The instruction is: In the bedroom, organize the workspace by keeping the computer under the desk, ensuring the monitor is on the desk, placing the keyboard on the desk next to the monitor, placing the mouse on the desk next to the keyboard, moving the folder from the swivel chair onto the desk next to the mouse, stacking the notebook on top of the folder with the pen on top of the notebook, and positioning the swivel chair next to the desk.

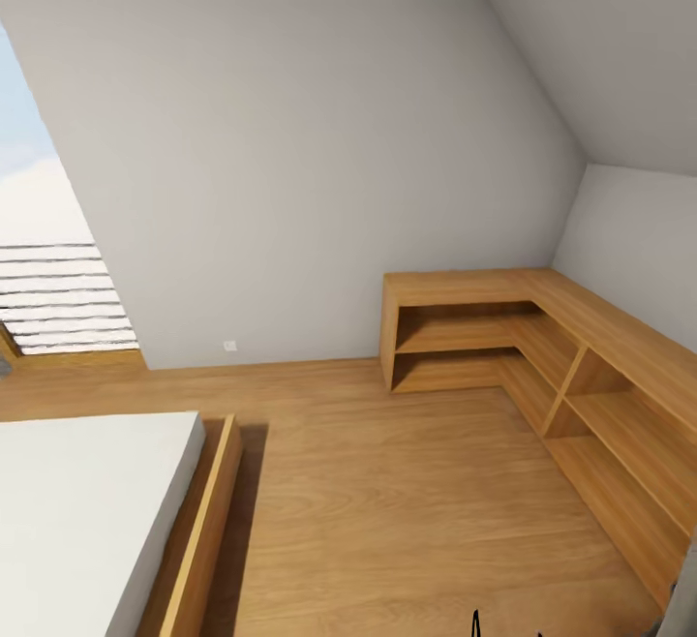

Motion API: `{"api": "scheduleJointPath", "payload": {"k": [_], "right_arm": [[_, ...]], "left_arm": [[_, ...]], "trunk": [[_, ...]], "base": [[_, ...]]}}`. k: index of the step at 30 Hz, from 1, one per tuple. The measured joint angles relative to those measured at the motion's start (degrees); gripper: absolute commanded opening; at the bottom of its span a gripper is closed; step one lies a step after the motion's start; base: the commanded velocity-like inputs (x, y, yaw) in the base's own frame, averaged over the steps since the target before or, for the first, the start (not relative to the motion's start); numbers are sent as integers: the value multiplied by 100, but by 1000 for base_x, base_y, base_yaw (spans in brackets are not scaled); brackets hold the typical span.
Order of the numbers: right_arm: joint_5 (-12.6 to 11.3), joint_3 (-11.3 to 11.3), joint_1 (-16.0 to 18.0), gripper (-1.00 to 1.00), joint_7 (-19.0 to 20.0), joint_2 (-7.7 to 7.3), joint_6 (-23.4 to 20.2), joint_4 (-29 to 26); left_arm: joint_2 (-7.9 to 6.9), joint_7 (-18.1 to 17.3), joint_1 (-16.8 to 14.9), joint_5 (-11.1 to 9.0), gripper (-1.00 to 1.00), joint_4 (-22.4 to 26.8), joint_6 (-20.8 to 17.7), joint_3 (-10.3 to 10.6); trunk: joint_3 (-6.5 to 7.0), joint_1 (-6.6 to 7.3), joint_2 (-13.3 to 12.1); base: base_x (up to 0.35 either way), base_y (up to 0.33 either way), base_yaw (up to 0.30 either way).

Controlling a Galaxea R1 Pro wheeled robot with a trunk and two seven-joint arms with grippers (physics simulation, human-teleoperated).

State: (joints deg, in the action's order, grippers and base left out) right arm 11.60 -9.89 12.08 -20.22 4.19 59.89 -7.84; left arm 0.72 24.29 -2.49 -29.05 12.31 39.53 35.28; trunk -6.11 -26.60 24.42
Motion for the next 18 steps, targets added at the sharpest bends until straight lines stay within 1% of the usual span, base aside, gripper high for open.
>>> {"api": "scheduleJointPath", "payload": {"k": [18], "right_arm": [[0,0,0,100,0,0,0,0]], "left_arm": [[0,0,0,0,100,0,-8,-4]], "trunk": [[1,0,0]], "base": [[322,0,-2]]}}
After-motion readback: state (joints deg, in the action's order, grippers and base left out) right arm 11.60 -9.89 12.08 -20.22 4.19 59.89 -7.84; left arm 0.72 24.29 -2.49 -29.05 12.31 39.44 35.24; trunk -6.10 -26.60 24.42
